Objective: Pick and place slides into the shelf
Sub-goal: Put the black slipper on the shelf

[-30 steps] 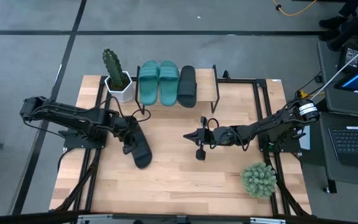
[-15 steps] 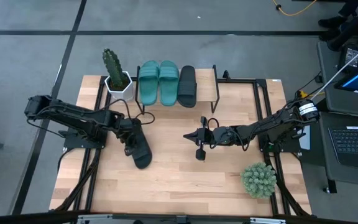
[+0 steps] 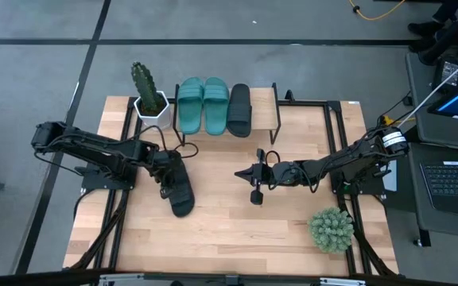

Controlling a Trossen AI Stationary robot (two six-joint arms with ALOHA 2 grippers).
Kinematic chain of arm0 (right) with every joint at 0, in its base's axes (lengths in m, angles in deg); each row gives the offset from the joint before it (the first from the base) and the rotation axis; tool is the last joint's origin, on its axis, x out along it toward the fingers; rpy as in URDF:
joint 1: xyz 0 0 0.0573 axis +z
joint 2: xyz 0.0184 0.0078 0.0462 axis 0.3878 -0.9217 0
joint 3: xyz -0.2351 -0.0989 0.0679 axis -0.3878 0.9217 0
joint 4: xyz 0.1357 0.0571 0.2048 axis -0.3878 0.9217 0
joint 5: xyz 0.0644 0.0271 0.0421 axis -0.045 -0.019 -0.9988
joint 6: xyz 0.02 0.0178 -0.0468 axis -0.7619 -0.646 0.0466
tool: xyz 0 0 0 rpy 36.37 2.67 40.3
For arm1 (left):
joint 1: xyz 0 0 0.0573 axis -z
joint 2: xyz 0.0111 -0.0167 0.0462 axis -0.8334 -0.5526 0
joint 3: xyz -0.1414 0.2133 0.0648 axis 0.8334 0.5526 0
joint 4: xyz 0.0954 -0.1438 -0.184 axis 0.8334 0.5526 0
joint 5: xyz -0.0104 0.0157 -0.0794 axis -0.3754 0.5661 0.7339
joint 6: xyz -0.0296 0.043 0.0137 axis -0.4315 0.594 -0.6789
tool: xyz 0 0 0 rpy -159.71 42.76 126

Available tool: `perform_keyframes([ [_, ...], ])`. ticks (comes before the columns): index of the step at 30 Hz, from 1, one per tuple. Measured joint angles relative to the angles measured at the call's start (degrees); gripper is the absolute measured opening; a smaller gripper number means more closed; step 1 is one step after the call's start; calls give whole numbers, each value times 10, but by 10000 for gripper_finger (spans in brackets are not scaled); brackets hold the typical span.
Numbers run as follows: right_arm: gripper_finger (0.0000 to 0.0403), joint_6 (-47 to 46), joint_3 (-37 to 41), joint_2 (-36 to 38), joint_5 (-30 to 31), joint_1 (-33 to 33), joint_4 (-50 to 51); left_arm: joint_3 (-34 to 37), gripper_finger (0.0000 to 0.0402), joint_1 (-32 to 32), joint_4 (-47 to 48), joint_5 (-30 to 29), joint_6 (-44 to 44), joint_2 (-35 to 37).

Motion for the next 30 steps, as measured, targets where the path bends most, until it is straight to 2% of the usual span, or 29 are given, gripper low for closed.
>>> perform_keyframes([
  [6,3,7,0,0,0,0,0,1,3,0,-26,2,-15,9],
  [10,3,49,0,0,0,0,-4,2,2,-7,-90,15,-28,23],
  [16,3,120,-28,0,0,1,-1,2,1,-20,-156,-11,-44,52],
  [19,5,184,-58,0,7,6,32,2,1,-26,-199,-27,-54,64],
  [22,17,237,-96,0,43,19,87,2,1,-30,-231,-41,-61,75],
  [26,42,269,-137,0,94,36,164,2,0,-31,-278,-87,-74,76],
  [30,67,285,-152,0,98,50,200,2,0,-30,-340,-101,-88,76],
])
